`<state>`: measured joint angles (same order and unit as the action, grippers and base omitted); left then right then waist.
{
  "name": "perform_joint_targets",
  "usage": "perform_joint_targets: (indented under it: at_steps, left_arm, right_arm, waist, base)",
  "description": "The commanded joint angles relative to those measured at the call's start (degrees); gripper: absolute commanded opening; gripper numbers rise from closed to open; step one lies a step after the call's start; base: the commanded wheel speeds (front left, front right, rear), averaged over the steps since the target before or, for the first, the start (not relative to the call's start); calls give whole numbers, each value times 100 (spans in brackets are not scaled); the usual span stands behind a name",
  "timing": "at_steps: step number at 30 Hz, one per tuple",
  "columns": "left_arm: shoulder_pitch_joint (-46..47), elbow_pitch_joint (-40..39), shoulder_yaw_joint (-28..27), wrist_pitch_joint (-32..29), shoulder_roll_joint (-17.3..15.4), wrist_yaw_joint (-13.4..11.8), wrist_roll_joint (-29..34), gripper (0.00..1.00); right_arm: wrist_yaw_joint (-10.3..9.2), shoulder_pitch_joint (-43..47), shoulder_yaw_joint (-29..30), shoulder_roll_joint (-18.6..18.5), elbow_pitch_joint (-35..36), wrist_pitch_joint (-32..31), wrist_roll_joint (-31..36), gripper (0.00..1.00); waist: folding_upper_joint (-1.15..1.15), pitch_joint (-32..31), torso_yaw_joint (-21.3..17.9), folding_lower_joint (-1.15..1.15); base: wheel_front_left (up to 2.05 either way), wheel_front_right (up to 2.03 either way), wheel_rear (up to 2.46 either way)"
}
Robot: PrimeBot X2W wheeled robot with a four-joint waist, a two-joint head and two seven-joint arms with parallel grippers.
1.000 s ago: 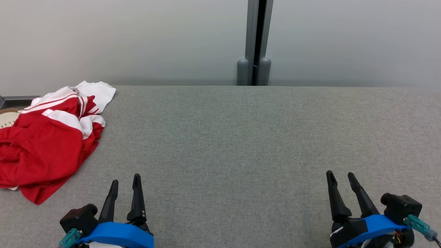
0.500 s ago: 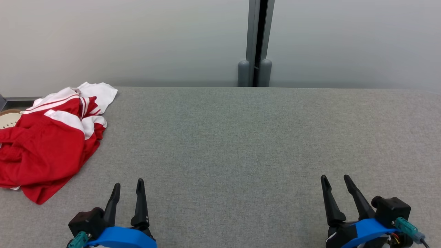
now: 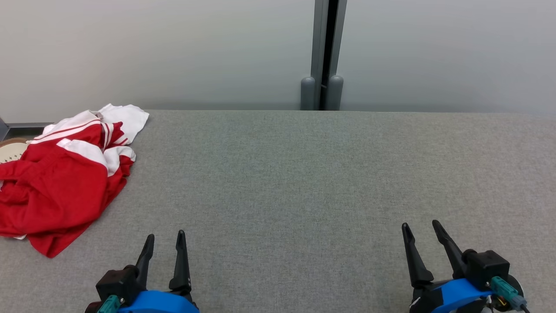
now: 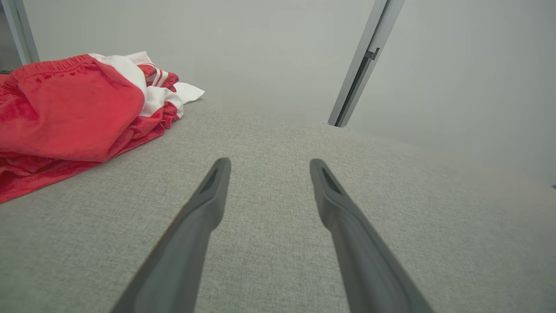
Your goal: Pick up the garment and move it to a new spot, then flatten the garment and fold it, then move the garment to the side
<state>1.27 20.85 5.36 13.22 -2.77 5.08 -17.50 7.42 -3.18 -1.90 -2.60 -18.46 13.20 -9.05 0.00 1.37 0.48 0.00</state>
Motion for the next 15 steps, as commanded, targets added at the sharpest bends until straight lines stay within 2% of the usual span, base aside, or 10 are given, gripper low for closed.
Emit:
perform_joint_targets:
  at_steps: [1, 15]
  left_arm:
    - [-1, 26, 8, 59, -17, -14, 110, 100]
    - [23, 195, 36, 186, -17, -29, 527, 100]
  right_arm:
    - [11, 12, -22, -42, -4, 63, 145, 100]
    - [8, 6, -90, -45, -50, 191, 604, 100]
  waist:
    - [0, 1, 4, 0]
    - [0, -1, 19, 0]
  base:
    - [0, 0, 0]
    - [0, 0, 0]
